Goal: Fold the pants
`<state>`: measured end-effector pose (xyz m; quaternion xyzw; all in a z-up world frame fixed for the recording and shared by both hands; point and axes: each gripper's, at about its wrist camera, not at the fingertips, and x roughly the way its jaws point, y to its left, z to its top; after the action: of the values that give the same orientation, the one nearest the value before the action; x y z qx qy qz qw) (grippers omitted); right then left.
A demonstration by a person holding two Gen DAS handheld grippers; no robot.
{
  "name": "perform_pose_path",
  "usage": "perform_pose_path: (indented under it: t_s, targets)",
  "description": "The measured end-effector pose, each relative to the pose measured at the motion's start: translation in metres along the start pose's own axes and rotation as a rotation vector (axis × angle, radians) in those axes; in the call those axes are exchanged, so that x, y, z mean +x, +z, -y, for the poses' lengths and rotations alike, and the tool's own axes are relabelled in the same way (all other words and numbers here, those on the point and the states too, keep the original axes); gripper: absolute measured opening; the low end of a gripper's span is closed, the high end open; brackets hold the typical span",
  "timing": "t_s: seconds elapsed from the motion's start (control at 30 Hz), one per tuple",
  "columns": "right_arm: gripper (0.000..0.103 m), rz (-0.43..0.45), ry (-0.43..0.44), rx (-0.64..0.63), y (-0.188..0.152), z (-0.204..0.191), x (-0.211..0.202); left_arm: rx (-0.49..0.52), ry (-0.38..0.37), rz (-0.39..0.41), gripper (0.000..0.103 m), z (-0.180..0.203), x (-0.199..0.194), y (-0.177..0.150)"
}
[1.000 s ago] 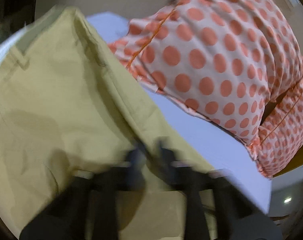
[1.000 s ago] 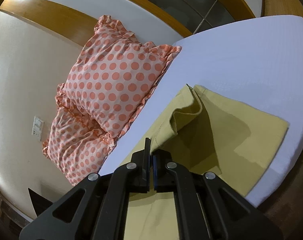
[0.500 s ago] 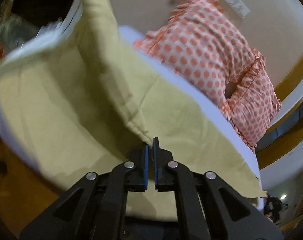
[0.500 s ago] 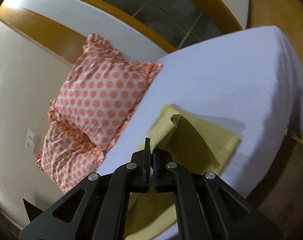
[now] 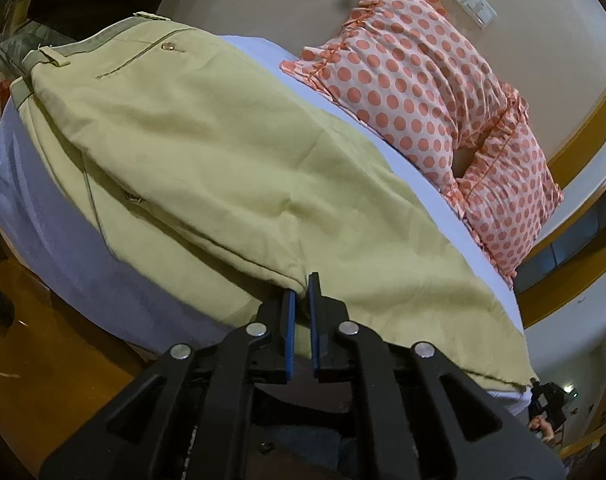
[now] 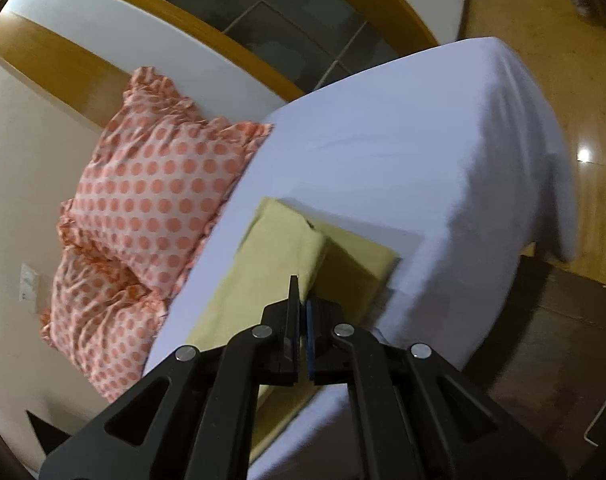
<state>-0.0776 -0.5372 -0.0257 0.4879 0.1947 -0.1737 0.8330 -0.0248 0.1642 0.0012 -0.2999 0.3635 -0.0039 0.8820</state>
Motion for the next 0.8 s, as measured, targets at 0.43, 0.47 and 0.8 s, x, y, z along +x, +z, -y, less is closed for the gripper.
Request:
perform_pose_path:
  t_s: [0.43, 0.47, 0.8]
  targets:
    - [0.025, 0.042, 0.004, -0.117, -0.009, 0.007, 0.010, 0.002, -0.019, 0.098, 0.037, -0.023, -0.033, -0.020]
    - [0.014, 0.020, 0.031, -0.112, -0.011, 0.009, 0.015, -0.009, -0.014, 0.103, 0.038, -0.027, -0.034, -0.020]
    - [0.006, -0.100, 0.420, -0.413, -0.065, -0.144, 0.024, -0.018, -0.017, 0.176, 0.063, -0.036, -0.045, -0.027]
